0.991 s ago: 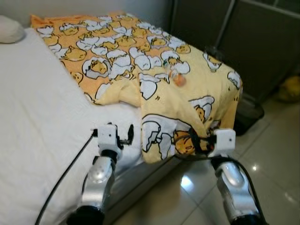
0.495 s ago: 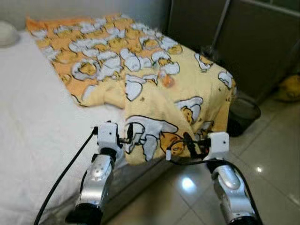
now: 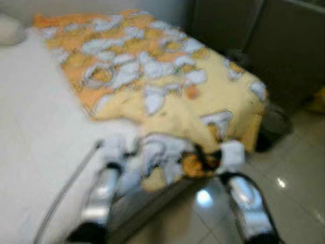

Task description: Clean up the room

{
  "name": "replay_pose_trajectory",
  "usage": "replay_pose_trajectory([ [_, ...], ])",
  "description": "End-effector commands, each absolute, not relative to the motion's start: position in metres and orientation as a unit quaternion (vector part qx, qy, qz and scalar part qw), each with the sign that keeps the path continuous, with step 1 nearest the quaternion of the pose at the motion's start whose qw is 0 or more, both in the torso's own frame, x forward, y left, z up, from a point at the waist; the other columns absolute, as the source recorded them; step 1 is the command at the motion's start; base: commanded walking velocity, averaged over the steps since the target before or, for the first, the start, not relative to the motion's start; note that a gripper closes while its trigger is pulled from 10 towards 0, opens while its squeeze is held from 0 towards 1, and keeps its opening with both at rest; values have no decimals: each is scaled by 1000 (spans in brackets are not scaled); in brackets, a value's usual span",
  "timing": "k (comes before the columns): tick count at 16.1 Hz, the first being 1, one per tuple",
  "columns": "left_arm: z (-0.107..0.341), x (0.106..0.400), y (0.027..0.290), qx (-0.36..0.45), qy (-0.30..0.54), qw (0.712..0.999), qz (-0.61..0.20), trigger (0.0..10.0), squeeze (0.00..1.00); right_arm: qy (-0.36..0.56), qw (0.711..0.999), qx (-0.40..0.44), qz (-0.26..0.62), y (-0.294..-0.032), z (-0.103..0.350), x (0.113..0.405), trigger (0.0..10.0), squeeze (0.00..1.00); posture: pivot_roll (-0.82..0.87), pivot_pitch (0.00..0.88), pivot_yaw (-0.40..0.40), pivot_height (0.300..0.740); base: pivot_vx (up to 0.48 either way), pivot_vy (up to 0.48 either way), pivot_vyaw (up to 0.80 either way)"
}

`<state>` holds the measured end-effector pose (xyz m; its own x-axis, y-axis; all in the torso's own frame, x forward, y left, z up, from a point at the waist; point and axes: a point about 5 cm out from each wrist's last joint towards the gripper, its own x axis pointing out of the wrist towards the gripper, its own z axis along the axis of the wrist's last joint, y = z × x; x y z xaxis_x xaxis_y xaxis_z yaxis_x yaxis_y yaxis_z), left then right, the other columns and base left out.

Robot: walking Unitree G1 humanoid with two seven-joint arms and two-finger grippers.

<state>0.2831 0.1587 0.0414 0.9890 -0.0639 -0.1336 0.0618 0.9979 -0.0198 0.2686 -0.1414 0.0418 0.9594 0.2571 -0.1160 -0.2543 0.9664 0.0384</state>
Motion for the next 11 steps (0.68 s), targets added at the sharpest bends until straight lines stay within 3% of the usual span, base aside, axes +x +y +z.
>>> replay_pose_trajectory([
  [1, 40, 282, 143, -14, 71, 996, -51, 10000, 0, 95, 990, 1, 102, -161, 30, 262, 10000, 1000, -11, 0, -30, 736, 0, 0, -694],
  [5, 41, 280, 142, -15, 59, 996, -57, 10000, 0, 96, 990, -2, 104, -161, 30, 261, 10000, 1000, -8, 0, -29, 736, 0, 0, -694],
  [8, 38, 277, 137, -19, 64, 996, -63, 10000, 0, 89, 989, 2, 122, -155, 32, 263, 10000, 992, -11, 0, -30, 732, 0, -454, 0],
  [11, 36, 280, 134, -16, 73, 995, -60, 10000, 0, 89, 988, 0, 125, -155, 33, 265, 10000, 996, -13, 0, -34, 732, 310, -327, 0],
])
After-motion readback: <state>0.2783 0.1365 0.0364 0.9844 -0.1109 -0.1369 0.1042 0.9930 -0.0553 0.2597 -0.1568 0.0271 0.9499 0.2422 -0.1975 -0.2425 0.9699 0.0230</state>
